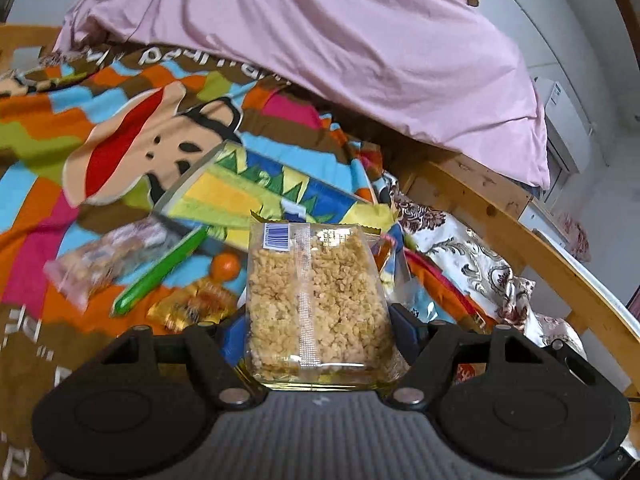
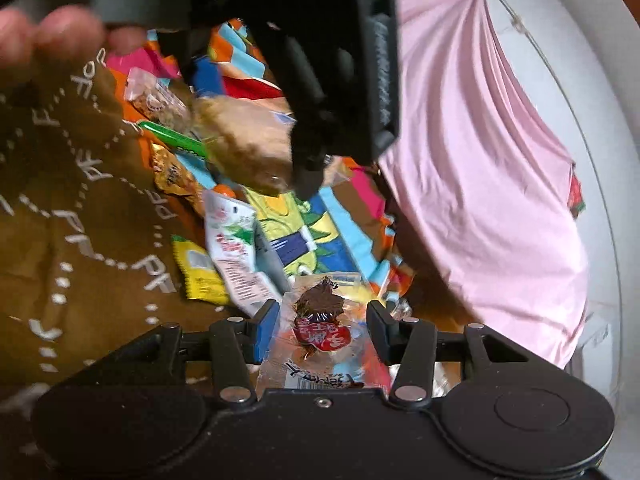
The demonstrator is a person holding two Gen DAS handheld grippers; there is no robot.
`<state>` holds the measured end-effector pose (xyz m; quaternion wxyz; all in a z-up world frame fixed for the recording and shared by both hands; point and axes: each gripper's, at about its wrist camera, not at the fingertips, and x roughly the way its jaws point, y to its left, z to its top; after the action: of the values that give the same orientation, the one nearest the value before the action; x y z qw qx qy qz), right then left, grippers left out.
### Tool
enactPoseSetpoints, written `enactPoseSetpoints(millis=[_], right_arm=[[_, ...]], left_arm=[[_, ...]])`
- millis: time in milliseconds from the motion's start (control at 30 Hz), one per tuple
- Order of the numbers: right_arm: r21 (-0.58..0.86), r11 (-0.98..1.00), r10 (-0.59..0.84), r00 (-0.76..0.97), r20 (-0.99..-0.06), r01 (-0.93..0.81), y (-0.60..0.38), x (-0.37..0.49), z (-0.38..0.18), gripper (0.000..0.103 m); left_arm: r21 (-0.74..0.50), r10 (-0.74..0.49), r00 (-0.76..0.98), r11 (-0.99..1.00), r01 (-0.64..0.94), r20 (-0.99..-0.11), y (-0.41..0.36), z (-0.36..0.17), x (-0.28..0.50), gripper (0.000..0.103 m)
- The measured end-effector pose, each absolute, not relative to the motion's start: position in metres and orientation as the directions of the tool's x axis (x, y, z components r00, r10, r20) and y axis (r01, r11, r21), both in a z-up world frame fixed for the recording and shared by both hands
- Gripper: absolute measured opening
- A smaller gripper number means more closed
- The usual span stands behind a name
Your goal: Organize snacks
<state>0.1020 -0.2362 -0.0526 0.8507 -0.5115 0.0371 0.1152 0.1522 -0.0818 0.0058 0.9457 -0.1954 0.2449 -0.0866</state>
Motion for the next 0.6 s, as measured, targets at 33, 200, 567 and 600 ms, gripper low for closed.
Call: enactPoseSetpoints(millis=[33, 200, 567, 600], right_arm=[[-0.863, 0.451, 0.164, 0.972, -0.171, -0.228, -0.236, 0.108, -0.051, 0.050], [-0.838, 0.507, 0.189, 0.975, -0.121, -0.202, -0.241, 0.147, -0.041, 0.050], [-0.708, 0.687, 0.203, 0.979, -0.027, -0.162, -0.244, 0.241, -0.032, 0.050], [-0.694, 0.702, 0.192, 0.981, -0.034, -0.162, -0.244, 0.251, -0.033, 0.050]], left_arm=[[-0.403, -0.257, 0.867, 0.912, 0.072, -0.427, -0.083, 0.008, 0.158, 0.075], [-0.365, -0.247, 0.877, 0.927, 0.090, -0.411, -0.092, 0.021, 0.193, 0.075], [-0.303, -0.228, 0.876, 0.948, 0.099, -0.424, -0.104, 0.029, 0.288, 0.075], [-0.307, -0.230, 0.874, 0.947, 0.099, -0.428, -0.105, 0.027, 0.296, 0.075]])
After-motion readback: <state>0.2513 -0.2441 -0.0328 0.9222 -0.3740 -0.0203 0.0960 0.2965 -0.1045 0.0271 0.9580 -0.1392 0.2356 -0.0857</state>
